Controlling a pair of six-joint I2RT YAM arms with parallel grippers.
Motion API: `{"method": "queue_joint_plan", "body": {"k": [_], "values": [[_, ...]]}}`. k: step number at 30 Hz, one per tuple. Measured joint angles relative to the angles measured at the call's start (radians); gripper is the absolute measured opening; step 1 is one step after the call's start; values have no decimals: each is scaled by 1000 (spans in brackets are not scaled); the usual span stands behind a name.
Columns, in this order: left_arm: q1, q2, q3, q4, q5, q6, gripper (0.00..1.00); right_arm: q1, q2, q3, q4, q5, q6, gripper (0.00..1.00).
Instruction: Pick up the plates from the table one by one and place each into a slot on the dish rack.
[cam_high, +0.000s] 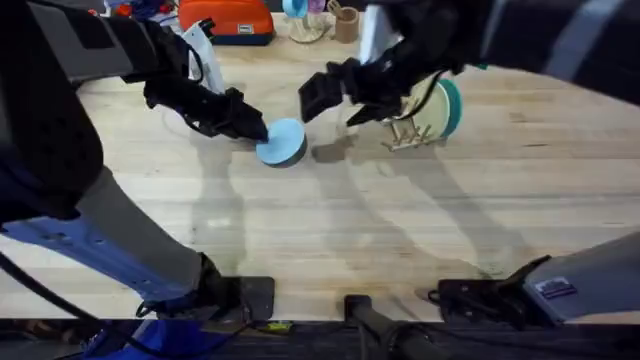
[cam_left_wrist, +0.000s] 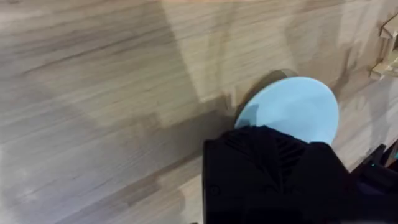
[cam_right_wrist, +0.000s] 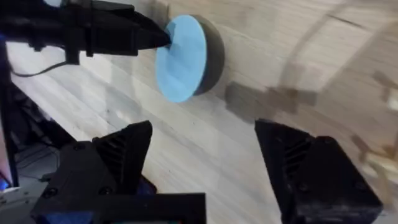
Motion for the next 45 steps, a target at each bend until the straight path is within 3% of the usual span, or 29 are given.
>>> {"method": "queue_joint_plan", "body": {"k": [19, 45], "values": [[0, 0, 0, 0, 0, 0, 41, 99, 185, 0, 204, -6, 152, 995], [0, 0, 0, 0, 0, 0, 41, 122, 228, 0, 308, -6, 260, 993]]}}
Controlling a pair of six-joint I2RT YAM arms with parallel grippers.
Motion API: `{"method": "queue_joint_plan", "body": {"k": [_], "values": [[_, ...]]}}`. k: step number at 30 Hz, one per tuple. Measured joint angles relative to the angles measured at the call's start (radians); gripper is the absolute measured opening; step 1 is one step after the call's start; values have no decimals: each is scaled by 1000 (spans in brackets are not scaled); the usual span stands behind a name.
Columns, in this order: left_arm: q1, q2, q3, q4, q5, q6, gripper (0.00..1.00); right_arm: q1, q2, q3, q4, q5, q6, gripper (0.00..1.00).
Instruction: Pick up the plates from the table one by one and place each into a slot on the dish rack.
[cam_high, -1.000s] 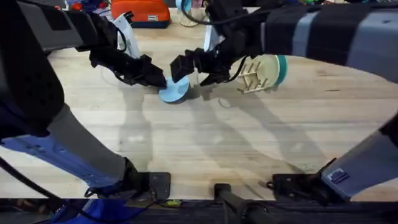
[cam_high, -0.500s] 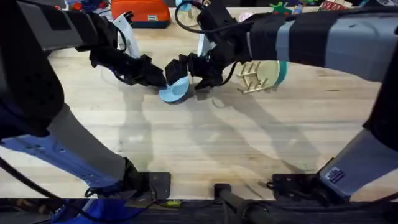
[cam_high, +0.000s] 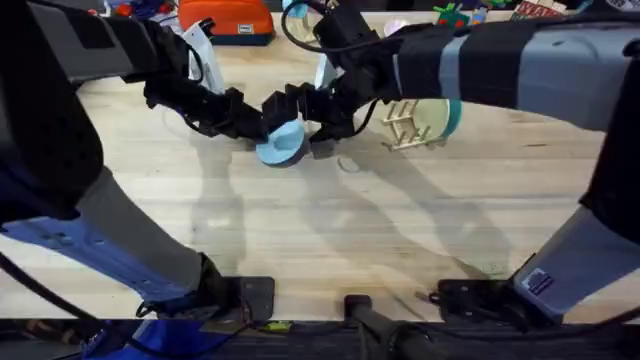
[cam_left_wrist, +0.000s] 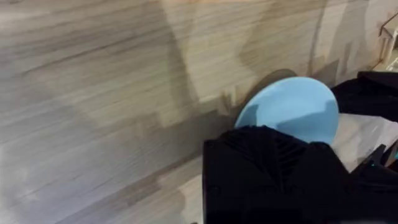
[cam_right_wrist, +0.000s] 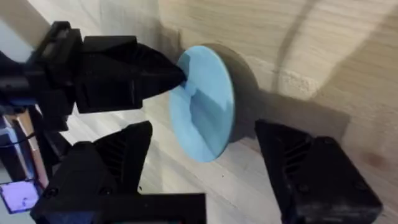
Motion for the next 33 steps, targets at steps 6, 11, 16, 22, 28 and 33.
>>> {"method": "queue_joint_plan", "body": {"k": [6, 11, 16, 22, 28, 33], "values": [[0, 0, 0, 0, 0, 0, 41, 0, 33, 0, 38, 0, 43, 957], [0, 0, 0, 0, 0, 0, 41, -1, 54, 5, 53, 0, 84, 673], [0, 0, 0, -1, -1, 0, 41, 1, 69, 5, 49, -9, 109, 122], [5, 0, 6, -3, 1, 0, 41, -3, 55, 19, 61, -31, 119, 34], [5, 0, 6, -7, 1, 0, 41, -6, 55, 19, 61, -72, 113, 27], [5, -1, 11, -17, -2, 0, 41, -15, 61, 19, 68, -116, 40, 28]]}}
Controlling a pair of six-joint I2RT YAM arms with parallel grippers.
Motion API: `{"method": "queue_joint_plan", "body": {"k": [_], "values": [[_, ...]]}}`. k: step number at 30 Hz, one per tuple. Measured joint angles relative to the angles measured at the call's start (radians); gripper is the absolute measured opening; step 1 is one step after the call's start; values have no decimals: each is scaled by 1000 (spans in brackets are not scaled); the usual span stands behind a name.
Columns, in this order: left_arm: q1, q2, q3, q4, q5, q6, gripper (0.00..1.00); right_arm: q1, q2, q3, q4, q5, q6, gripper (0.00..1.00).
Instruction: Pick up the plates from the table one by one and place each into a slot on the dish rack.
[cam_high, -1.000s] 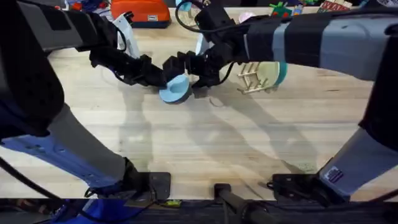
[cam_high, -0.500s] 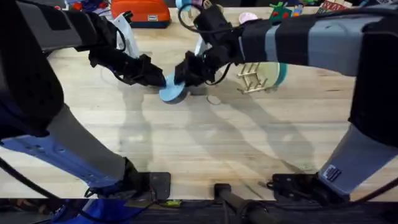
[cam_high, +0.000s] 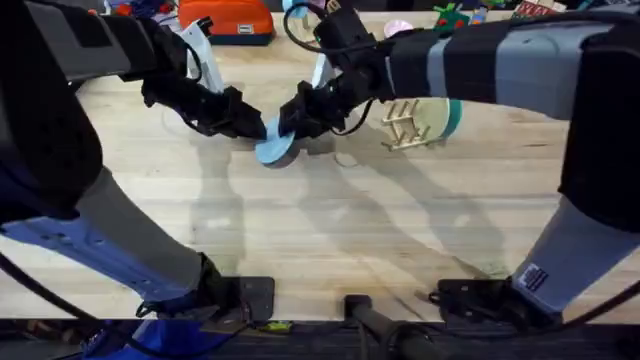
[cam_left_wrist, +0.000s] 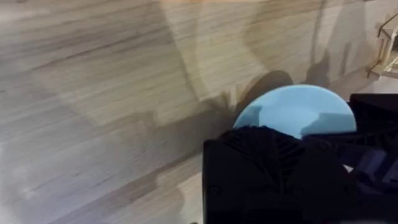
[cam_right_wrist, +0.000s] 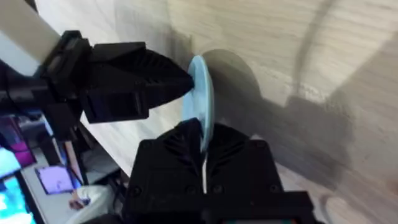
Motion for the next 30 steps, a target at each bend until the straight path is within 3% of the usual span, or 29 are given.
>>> {"method": "queue_joint_plan", "body": {"k": [7, 14, 22, 30], "values": [[-4, -75, 2, -50, -60, 0, 41, 0, 0, 0, 3, -43, -126, 28], [-4, -310, 2, -108, -82, 1, 41, -1, -66, 0, -73, -28, -252, 28], [-5, -523, 2, -168, -83, 1, 40, -7, -214, 0, -235, 149, -413, 29], [-5, -620, 2, -234, -118, 1, 41, -35, -407, 0, -313, 362, -557, 29]]}}
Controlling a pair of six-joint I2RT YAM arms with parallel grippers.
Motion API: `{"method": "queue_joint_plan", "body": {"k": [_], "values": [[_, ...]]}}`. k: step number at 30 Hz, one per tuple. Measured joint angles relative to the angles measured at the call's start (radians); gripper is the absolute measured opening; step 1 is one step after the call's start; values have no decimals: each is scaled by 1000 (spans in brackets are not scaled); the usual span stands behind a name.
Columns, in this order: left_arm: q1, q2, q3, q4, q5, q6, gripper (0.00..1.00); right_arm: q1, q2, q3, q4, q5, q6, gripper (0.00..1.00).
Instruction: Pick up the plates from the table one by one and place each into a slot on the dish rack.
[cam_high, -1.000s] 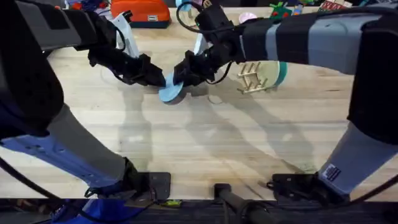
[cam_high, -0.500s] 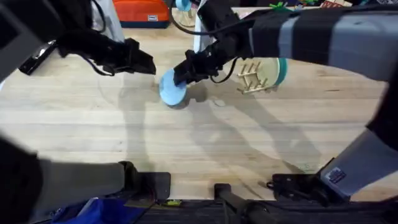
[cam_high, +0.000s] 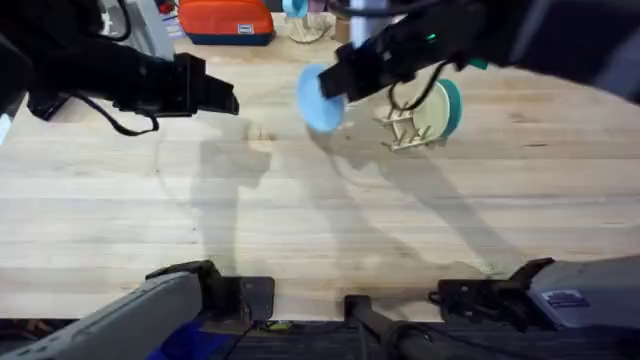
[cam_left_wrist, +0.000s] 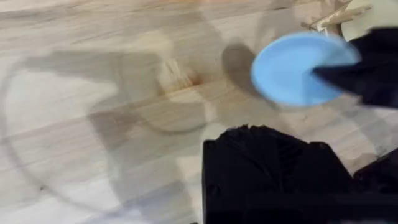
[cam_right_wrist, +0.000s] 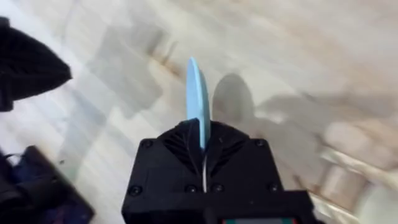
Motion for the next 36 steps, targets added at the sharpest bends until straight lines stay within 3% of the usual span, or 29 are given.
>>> {"method": "queue_joint_plan", "body": {"k": [7, 13, 26, 27, 32, 33, 36], "values": [[0, -43, 0, -12, -64, 0, 41, -86, -123, 0, -103, 125, -76, 29], [0, -88, 0, -12, -95, 0, 40, -143, -149, 0, -213, 213, -147, 29], [0, -186, 0, -38, -109, 1, 49, -154, -149, 0, -283, 425, -189, 29], [0, -190, 0, -41, -110, 3, 105, -154, -149, 0, -294, 435, -189, 29], [-1, -191, 0, -53, -111, 6, 860, -154, -149, 0, -349, 458, -189, 29], [-1, -191, 0, -53, -111, 4, 959, -154, -149, 0, -351, 461, -188, 29], [-1, -191, 0, -53, -113, 6, 994, -154, -149, 0, -350, 465, -188, 29]]}}
